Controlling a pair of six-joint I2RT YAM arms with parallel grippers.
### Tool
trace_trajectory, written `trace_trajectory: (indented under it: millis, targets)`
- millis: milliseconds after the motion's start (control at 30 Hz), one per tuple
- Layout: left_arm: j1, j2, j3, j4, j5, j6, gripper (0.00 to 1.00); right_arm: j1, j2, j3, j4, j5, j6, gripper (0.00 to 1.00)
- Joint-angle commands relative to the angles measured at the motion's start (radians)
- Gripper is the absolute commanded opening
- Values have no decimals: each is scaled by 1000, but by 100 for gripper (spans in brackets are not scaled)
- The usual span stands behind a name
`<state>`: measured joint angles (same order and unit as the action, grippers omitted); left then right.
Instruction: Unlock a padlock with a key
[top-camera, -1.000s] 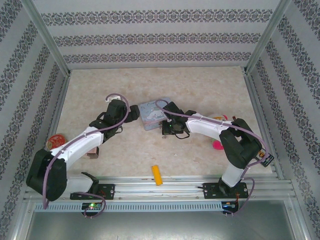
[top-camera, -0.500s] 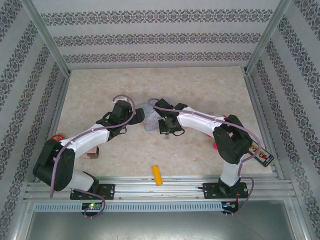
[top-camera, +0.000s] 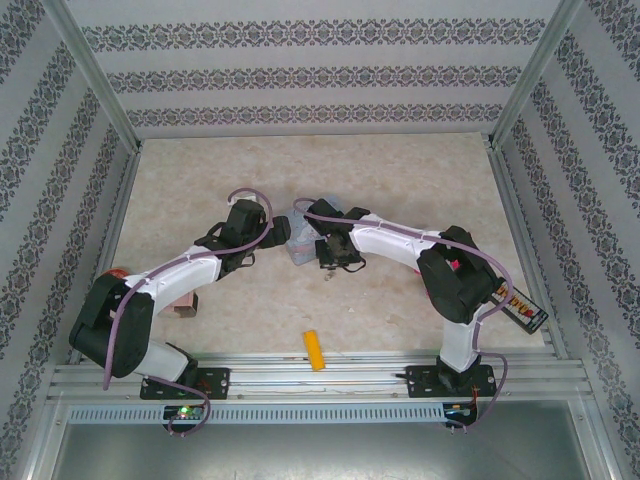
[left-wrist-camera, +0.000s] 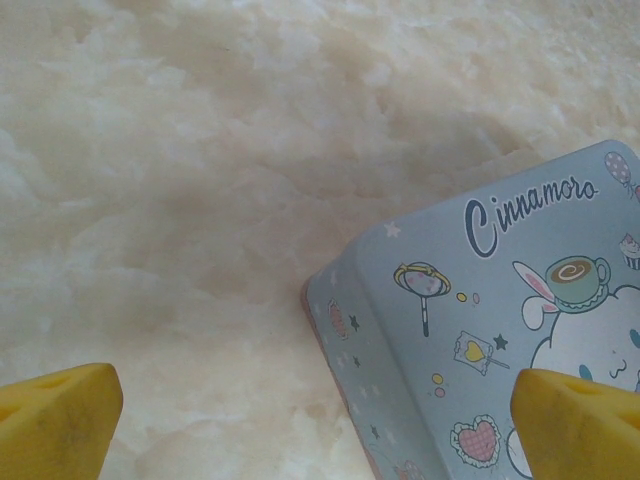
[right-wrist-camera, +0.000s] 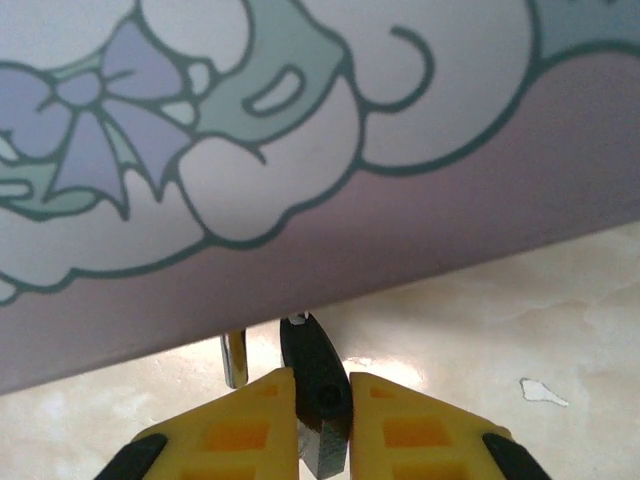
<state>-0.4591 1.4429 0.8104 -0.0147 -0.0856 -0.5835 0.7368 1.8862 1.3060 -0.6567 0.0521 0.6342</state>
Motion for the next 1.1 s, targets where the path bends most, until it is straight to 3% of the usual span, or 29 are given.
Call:
trace_trajectory:
  millis: [0, 167, 367, 533, 667, 767, 1067]
  targets:
    - [-14, -1, 28, 0, -27, -7, 99, 0, 28, -25, 13, -20, 15, 18]
    - [-13, -4, 29, -3, -32, -9, 99, 0, 34, -40, 36, -29, 26, 27]
    - [-14, -4, 30, -8, -34, -9, 99, -2, 40, -55, 60, -41, 36, 31]
    - [-13, -8, 27, -11, -42, -7, 99, -2, 27, -79, 71, -28, 48, 10]
    - [-13, -13, 28, -7, -41, -6, 99, -5, -6, -97, 73, -11, 48, 8]
    - [-18, -22, 31, -10, -40, 2, 99, -11, -36, -122, 106, -18, 45, 0]
    - [-44, -18, 8, -15, -46, -3, 99, -51, -87, -195, 255, -119, 42, 0]
